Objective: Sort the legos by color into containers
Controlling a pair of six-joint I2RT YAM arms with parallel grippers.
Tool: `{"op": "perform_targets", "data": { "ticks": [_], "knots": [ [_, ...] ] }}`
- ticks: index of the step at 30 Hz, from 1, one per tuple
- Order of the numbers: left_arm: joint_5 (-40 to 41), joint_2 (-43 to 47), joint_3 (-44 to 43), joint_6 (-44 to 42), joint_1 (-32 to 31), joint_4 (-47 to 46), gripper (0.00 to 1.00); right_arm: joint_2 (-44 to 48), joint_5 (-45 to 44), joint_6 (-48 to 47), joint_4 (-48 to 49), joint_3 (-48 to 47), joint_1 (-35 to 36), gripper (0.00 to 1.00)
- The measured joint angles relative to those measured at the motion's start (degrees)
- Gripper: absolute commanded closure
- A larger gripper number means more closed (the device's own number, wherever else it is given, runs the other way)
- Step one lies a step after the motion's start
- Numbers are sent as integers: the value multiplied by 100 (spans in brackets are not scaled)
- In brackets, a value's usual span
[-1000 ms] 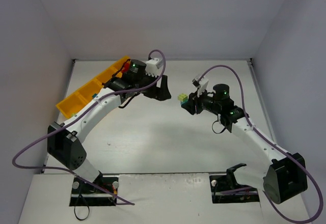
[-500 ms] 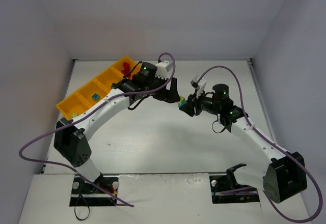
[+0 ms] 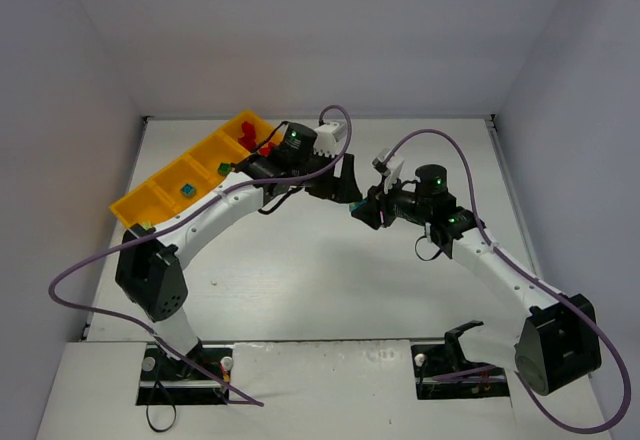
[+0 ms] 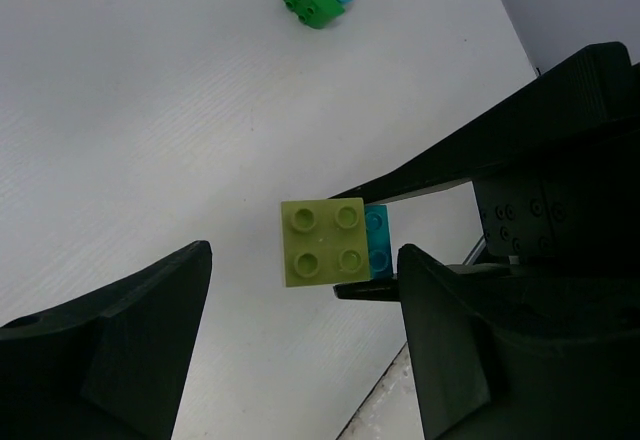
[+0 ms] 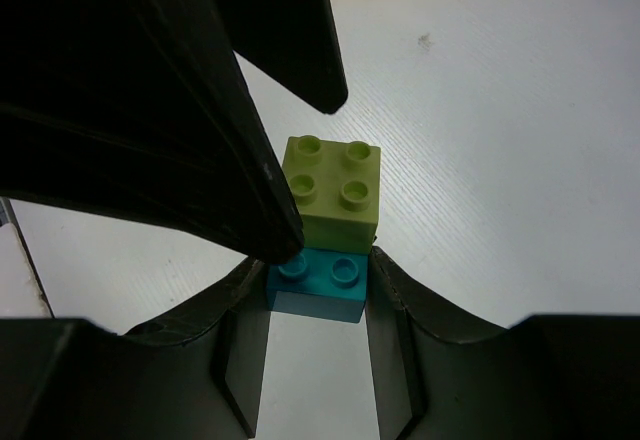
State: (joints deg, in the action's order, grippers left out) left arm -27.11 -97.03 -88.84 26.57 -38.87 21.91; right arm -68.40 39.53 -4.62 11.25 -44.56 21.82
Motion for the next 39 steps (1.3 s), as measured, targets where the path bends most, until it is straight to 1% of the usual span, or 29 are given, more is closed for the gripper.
{"op": "perform_targets", "data": {
  "ticks": [1,3,6,7,10,11,13,25,30,32,34,39],
  "knots": [
    [-15,-42,0,11,-17,-4,36,-9,0,0,0,0,2,100],
    [-44,-120,0,44,-72,-24,40,-15,0,0,0,0,4,100],
    [-63,-260,-50,57,-160,-46,50,-20,2,-2,-59,0,2,100],
    [-70,-299,-74,57,-168,-61,50,-22,2,-4,-66,0,4,100],
    [-118,-374,-129,76,-197,-107,68,-28,-2,-4,-83,0,9,100],
    [-118,-380,-142,81,-208,-105,78,-33,-31,-11,-120,0,9,100],
    [-131,-380,-175,83,-210,-116,84,-44,-33,-13,-118,2,0,100],
    [-142,-378,-310,61,-219,-55,85,-44,-31,-20,-114,11,74,100],
    [52,-232,-214,-66,-15,164,85,-44,-48,-2,-114,24,74,100],
    [181,7,31,-85,247,216,85,-44,-55,28,-103,24,76,100],
    [365,343,354,-76,649,299,84,-52,-74,85,-52,24,90,100],
    [1156,1329,1152,-28,2138,601,84,-229,-179,284,107,24,236,100]
  ]
}}
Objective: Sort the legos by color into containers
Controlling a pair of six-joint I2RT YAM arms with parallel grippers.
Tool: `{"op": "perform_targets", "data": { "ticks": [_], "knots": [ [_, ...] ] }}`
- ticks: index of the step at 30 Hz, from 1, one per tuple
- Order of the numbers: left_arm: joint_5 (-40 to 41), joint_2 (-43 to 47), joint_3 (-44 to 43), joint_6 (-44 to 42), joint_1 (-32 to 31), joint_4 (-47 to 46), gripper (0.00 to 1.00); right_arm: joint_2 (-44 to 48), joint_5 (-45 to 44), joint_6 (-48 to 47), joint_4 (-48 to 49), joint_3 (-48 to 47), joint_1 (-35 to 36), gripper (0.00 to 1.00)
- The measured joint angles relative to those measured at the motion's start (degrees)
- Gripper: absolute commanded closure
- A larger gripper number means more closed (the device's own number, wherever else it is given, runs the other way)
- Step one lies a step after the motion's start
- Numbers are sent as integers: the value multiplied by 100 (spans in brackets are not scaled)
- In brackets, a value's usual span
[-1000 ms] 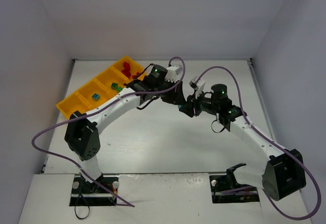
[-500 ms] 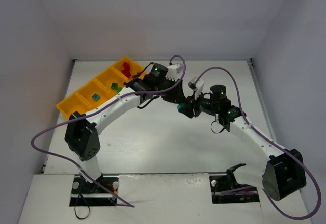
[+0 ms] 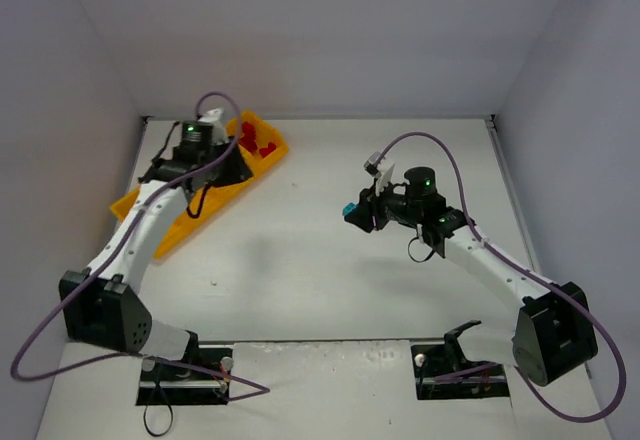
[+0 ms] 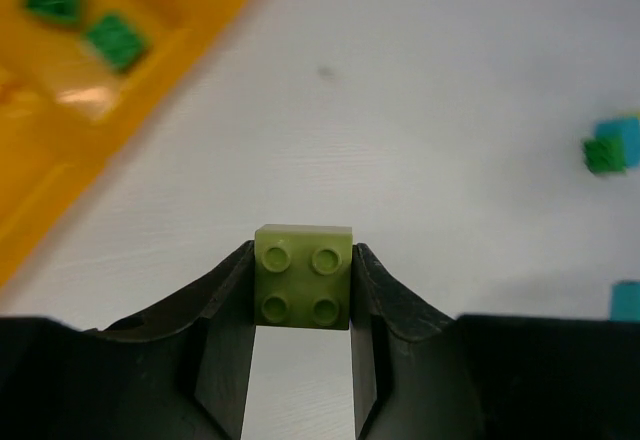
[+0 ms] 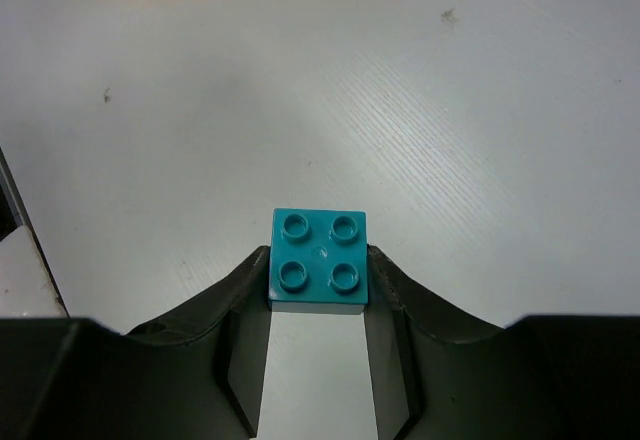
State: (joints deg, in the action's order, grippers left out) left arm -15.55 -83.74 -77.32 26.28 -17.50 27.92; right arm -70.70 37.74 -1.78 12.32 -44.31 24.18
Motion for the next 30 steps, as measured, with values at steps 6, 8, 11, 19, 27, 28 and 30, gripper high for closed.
{"op": "perform_targets", "data": {
  "ticks": [6,8,11,19,27,28,30],
  "knots": [
    [1139,1023,586,0,1587,592,84,-146,-46,122,35,-2,101,100],
    [1399,1123,684,-22,1971,688,84,-146,-44,190,39,-15,105,100],
    [1729,968,761,-35,2500,826,84,-149,-33,284,57,-37,105,100],
    [2138,76,769,-31,3021,761,71,-146,9,369,74,-37,105,100],
    [2570,-581,767,-42,2999,684,53,-35,2,374,74,-35,105,100],
    [2618,-619,767,-48,2999,680,48,-17,4,374,76,-35,105,100],
    [2686,-660,763,-46,2999,662,34,7,2,372,76,-35,105,100]
  ]
}}
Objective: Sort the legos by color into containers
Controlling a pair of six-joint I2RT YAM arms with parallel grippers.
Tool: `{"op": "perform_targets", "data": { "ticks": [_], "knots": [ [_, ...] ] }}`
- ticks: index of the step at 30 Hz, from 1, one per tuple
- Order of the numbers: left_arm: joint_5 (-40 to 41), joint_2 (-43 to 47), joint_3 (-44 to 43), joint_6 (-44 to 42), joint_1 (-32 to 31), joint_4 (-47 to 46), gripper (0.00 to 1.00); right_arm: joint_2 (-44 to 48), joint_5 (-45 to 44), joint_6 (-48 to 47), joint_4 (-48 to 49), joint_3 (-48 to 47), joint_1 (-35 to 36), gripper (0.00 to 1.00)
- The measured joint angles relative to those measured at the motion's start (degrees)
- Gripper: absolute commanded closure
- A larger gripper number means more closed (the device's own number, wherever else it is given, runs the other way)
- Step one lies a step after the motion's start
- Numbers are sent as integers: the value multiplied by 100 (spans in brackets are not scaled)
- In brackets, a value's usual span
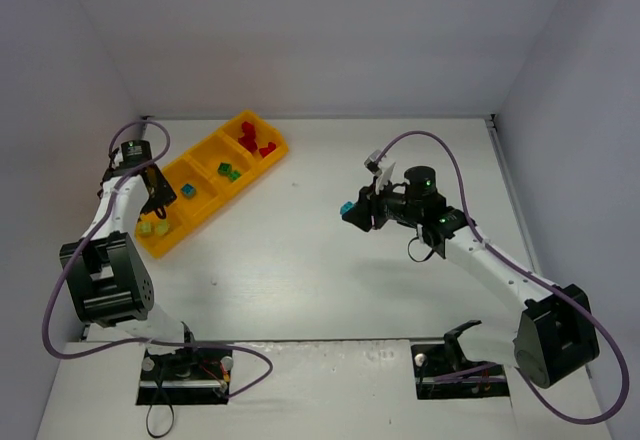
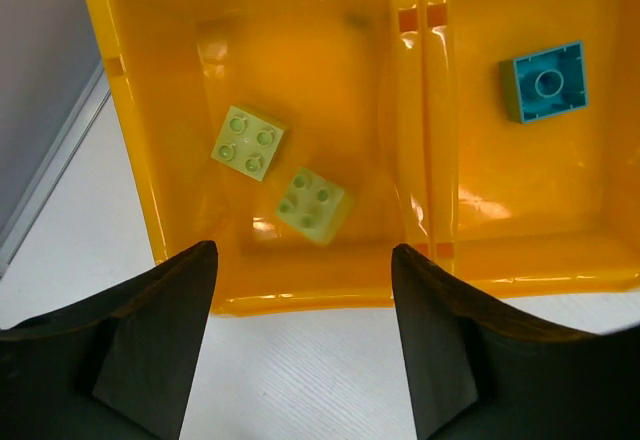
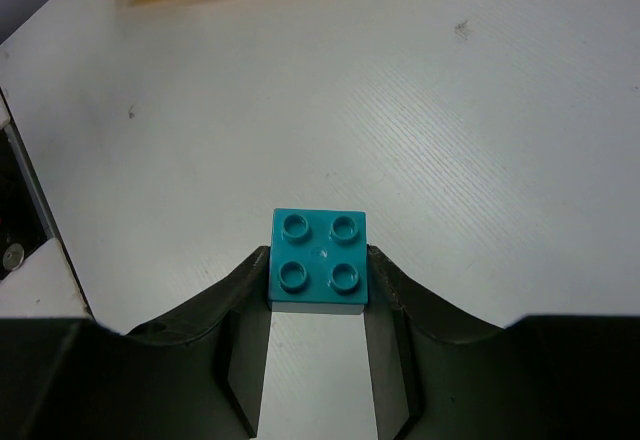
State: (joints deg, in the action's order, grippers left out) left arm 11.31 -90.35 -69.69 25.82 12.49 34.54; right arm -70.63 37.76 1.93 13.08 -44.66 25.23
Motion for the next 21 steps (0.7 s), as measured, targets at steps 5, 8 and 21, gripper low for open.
{"op": "perform_targets", "data": {
  "ticks": [5,8,21],
  "knots": [
    [31,-4,-184,20,0,13,28,2,2,-9,-2,0,0,100],
    [-122,44,-330,22,-39,9,28,13,28,-66,-4,0,0,100],
    [-2855,492,-1451,-267,-3049,-219,28,424,63,-1019,-28,-247,42,98]
  ]
}}
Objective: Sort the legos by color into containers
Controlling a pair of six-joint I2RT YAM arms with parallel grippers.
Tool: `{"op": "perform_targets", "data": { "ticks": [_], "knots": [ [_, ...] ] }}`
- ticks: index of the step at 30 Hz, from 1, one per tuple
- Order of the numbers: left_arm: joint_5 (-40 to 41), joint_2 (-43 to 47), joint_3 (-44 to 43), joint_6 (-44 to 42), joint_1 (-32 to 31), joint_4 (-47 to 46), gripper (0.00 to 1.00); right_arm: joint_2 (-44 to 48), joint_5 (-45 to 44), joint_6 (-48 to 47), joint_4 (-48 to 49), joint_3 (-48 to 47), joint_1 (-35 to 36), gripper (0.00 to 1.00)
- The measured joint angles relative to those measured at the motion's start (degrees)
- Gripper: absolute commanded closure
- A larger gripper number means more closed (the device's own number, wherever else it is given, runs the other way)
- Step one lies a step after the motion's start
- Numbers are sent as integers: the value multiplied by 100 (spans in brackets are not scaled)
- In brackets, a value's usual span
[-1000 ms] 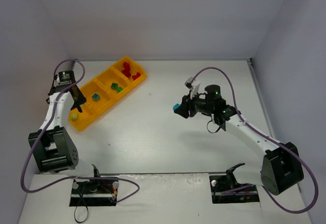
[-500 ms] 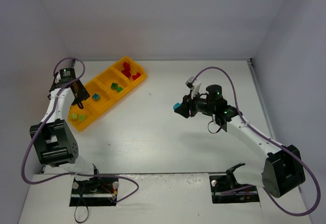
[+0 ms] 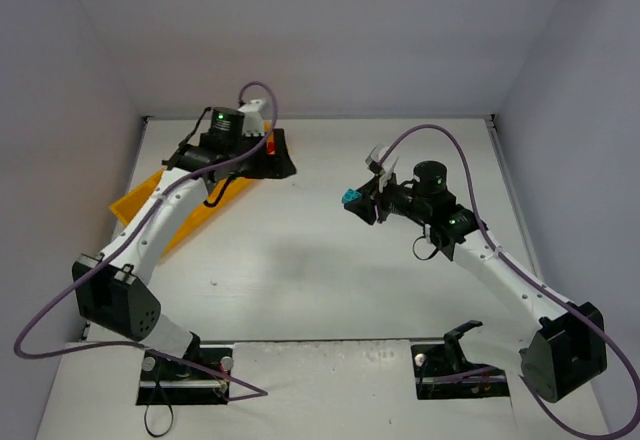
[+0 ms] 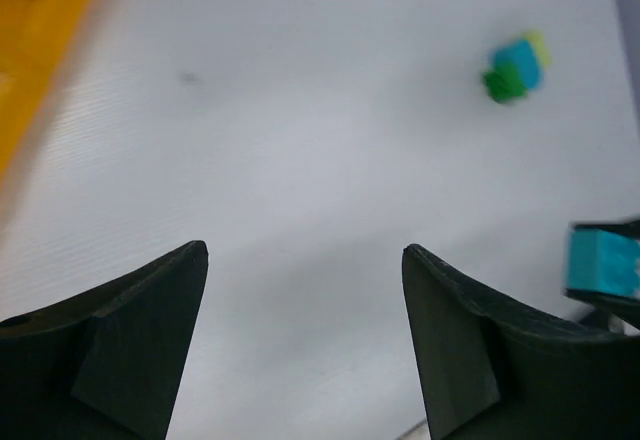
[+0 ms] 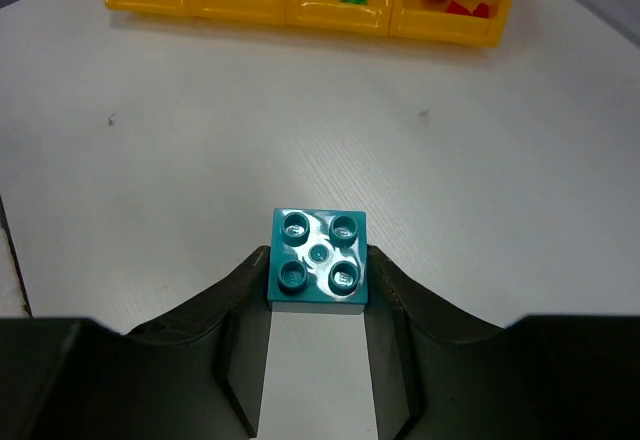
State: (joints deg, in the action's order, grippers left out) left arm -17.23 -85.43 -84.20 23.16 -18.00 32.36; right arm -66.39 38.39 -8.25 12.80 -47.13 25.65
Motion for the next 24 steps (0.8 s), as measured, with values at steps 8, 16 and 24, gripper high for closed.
{"op": "perform_targets", "data": {
  "ticks": [8,16,24],
  "knots": [
    [-2004,-704,-195,573,-892,-763,28,59,2,-354,-92,-199,0,96],
    [-3156,-1294,-195,1453,-1102,-1644,28,83,-2,-426,-238,-208,0,96],
    [-3744,-1309,-195,1908,-1143,-2166,28,149,0,-514,-286,-208,28,96]
  ]
}}
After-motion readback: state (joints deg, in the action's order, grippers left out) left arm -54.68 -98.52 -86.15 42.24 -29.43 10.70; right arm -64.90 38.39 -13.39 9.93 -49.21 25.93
